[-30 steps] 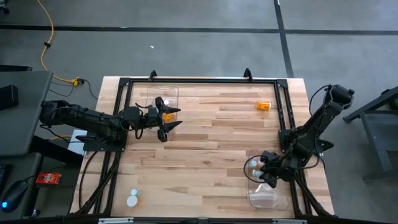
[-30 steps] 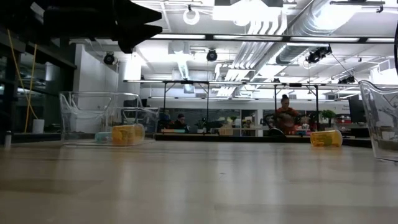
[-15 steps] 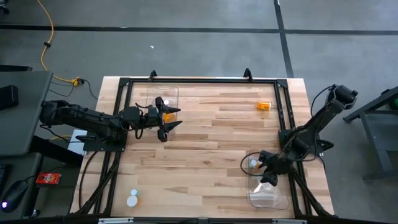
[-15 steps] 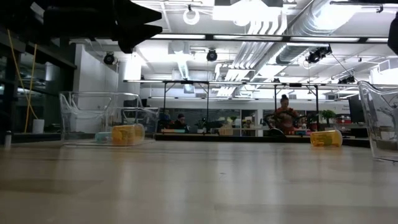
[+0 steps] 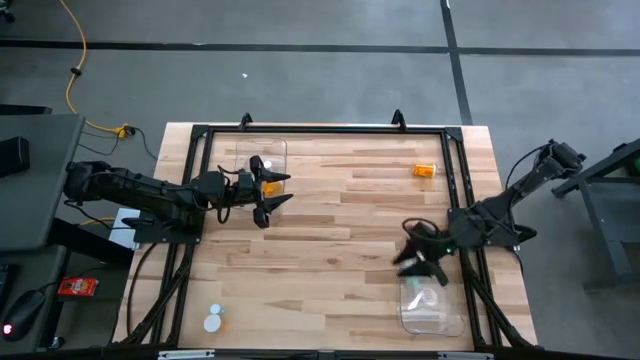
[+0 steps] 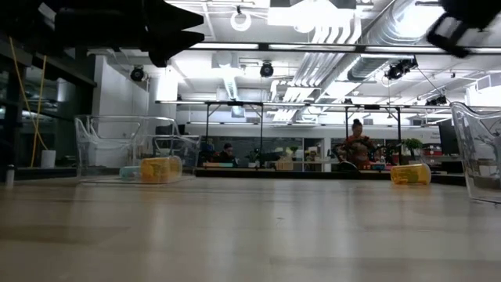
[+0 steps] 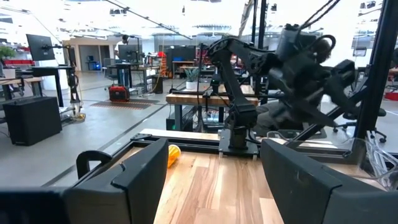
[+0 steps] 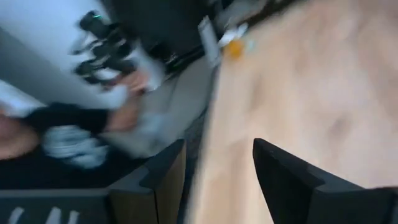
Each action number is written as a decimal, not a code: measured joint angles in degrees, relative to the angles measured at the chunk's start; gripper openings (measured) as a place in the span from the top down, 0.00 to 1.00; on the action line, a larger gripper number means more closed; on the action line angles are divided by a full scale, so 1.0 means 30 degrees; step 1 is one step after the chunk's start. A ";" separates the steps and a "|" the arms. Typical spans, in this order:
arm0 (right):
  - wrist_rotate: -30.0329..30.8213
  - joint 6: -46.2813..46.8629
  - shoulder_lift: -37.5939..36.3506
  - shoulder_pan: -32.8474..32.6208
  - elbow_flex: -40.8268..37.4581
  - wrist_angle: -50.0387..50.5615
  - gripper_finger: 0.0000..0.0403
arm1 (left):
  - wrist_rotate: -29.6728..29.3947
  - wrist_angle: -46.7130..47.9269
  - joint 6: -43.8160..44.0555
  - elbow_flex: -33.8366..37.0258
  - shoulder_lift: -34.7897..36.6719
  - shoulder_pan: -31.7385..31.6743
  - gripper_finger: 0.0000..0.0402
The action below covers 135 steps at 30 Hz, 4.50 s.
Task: Pick and place medicine bottles into bin by pill shape (circle, oval)
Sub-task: Put the orange capsule bottle into the left transparent bin
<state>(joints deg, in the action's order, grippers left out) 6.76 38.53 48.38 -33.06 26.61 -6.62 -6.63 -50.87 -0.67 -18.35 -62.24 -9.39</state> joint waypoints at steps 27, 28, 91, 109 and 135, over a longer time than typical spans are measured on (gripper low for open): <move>-0.1193 -1.5039 0.5637 1.2779 0.0000 -0.9031 0.56 | 0.0273 -0.0036 -0.0965 0.0000 0.0000 0.0000 0.39; -0.1193 -1.5003 0.5817 1.2779 0.0000 -0.9236 0.56 | 0.0342 -0.0037 -0.0991 0.0000 0.0000 0.0000 0.39; 1.3122 0.5761 0.5843 2.0782 0.1231 1.5155 0.56 | 0.0344 0.0007 -0.0311 0.0000 0.0000 -0.0002 0.39; 1.0994 0.4554 0.5843 2.3008 -0.0415 1.2852 0.56 | 0.0401 0.0015 -0.0233 0.0000 0.0000 -0.0002 0.39; 0.5627 -0.3288 0.5850 2.1562 -0.0415 0.5930 0.56 | 0.0395 0.0018 0.0015 0.0000 0.0000 -0.0002 0.39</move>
<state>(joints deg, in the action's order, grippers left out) 23.64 28.67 65.93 31.63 25.36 11.17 -5.45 -50.82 -0.62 -18.35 -62.24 -9.39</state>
